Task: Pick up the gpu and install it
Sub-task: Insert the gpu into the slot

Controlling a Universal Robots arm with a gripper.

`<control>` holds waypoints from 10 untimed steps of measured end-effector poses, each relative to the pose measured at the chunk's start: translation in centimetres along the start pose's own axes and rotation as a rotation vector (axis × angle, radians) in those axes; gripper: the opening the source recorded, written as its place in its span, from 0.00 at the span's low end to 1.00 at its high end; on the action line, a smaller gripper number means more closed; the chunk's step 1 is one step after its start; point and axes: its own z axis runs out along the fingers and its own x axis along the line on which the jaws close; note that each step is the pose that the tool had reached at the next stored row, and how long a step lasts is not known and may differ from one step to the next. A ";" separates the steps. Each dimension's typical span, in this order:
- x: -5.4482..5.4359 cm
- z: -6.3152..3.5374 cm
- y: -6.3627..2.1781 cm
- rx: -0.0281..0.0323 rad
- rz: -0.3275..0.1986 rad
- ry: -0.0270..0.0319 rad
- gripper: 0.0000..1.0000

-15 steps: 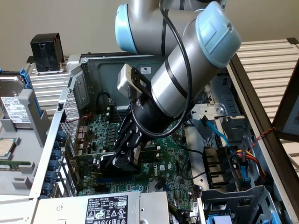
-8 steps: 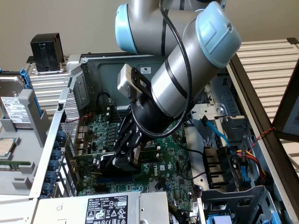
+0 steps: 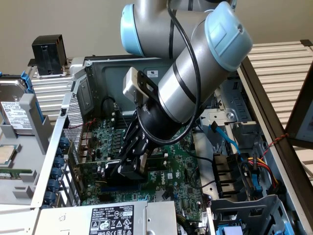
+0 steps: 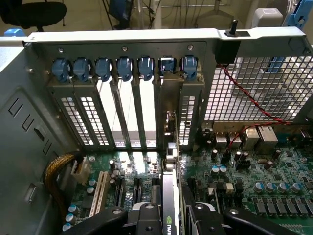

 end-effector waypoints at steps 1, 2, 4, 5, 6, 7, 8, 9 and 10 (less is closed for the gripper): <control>0.0 0.00 0.00 0.0000 0.000 0.0000 0.27; 0.0 0.00 0.00 0.0000 0.000 0.0000 0.27; 0.0 0.00 0.00 0.0000 0.000 0.0000 0.27; 0.0 0.00 0.00 0.0000 0.000 0.0000 0.27; 0.0 0.00 0.01 0.0000 0.000 0.0000 0.27; 0.0 0.00 0.00 0.0000 0.000 -0.0001 0.27; 0.0 0.00 0.01 0.0000 0.000 -0.0001 0.27; 0.0 -0.03 0.03 0.0001 0.000 -0.0003 0.27; 0.0 -0.11 0.11 0.0003 0.000 -0.0005 0.27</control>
